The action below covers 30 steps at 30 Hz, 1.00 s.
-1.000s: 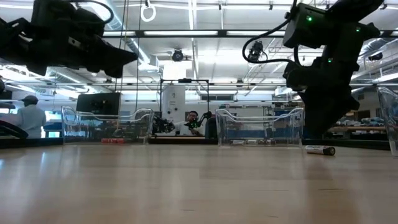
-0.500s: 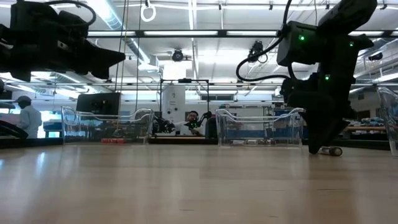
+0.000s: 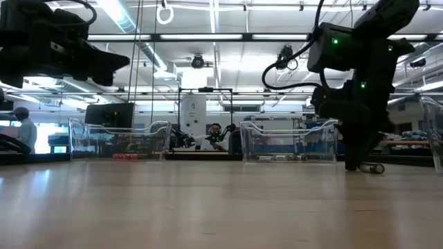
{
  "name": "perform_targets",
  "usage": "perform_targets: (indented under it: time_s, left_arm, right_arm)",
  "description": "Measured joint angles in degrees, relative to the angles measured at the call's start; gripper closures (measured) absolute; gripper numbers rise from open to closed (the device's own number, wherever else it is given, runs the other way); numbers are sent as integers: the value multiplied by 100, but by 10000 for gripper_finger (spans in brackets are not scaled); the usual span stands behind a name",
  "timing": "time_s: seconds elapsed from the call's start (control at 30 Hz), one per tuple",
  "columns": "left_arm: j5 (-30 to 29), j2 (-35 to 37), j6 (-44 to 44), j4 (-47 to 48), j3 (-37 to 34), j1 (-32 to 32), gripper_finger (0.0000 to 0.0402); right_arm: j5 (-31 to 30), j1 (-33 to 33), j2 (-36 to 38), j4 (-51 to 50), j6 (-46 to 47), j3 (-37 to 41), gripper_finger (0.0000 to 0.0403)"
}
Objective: Sort batteries
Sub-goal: Put the silver battery into the top right transparent bin
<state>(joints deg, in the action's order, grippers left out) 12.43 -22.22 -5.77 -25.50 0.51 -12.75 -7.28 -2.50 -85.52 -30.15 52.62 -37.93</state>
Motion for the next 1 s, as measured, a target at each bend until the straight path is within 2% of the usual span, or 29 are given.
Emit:
perform_targets:
  time_s: [0.07, 0.13, 0.37, 0.5, 0.7, 0.87, 1.0]
  left_arm:
    - [-20, 142, 2, 124, 0, 0, 396]
    - [-28, 244, 27, 207, 0, 0, 396]
    - [134, 551, 39, 287, -2, 0, 396]
    - [123, 622, 126, 341, -2, 0, 396]
    - [118, 621, 153, 402, -2, 0, 396]
    - [116, 621, 148, 418, -2, 0, 396]
    - [116, 619, 144, 424, -2, 0, 396]
  right_arm:
    - [39, 0, -13, -26, -76, -67, 379]
    - [74, 0, -27, -92, -183, -191, 393]
    - [62, 39, -20, -470, -512, -923, 388]
    - [156, 0, -17, -1189, -104, -1350, 390]
    - [479, -308, -11, -2236, 1369, -1424, 312]
    - [497, -538, -39, -2202, 2250, -1199, 252]
    - [483, -568, -66, -2132, 2578, -897, 235]
